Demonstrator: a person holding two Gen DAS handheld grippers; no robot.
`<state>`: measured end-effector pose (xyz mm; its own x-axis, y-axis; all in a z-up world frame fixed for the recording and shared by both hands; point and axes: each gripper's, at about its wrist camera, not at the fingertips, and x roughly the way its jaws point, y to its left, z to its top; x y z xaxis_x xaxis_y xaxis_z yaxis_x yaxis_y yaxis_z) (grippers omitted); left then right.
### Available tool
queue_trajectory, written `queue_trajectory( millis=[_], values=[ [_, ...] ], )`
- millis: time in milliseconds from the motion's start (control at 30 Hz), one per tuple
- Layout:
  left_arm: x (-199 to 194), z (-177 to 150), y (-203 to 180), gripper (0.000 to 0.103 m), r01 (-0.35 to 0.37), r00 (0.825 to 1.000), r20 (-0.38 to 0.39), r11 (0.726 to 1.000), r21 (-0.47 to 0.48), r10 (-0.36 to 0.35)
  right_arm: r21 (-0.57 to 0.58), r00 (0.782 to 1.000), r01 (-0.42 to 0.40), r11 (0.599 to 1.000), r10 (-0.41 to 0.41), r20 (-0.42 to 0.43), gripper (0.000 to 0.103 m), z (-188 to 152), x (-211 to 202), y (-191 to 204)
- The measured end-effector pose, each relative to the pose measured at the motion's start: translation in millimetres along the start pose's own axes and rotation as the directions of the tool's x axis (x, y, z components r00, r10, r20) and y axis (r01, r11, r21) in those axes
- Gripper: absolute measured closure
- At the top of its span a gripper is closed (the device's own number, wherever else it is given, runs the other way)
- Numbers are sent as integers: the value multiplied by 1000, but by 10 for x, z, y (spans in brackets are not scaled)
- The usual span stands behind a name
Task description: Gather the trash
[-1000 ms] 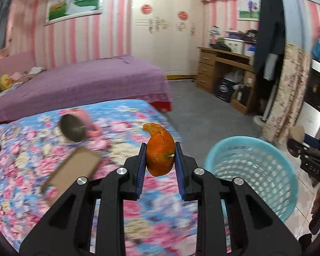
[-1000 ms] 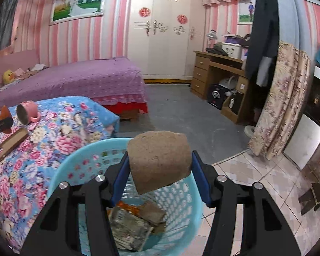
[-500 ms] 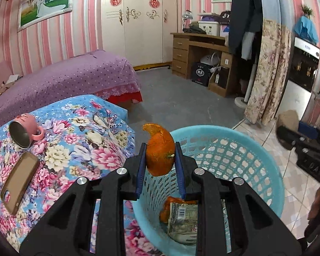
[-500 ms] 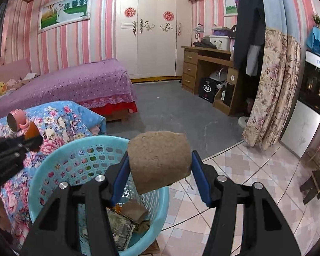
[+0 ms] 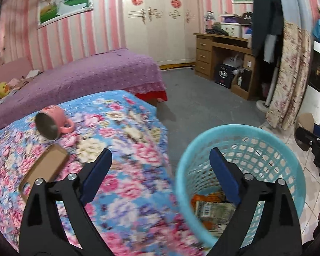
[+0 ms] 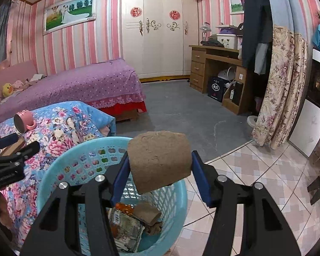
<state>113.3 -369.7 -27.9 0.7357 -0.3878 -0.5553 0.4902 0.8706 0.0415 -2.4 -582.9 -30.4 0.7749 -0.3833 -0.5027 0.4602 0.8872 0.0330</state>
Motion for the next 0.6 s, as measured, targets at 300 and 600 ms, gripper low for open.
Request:
queue_trajectory(
  millis=[300, 600],
  values=[
    [-464, 25, 607, 8, -99, 992, 70, 994, -38, 102, -14, 998, -51, 999, 51, -25, 18, -8, 95, 303],
    [-1209, 43, 1200, 5, -196, 967, 156, 979, -59, 203, -64, 997, -68, 996, 69, 17, 4, 1, -183, 590]
  ],
)
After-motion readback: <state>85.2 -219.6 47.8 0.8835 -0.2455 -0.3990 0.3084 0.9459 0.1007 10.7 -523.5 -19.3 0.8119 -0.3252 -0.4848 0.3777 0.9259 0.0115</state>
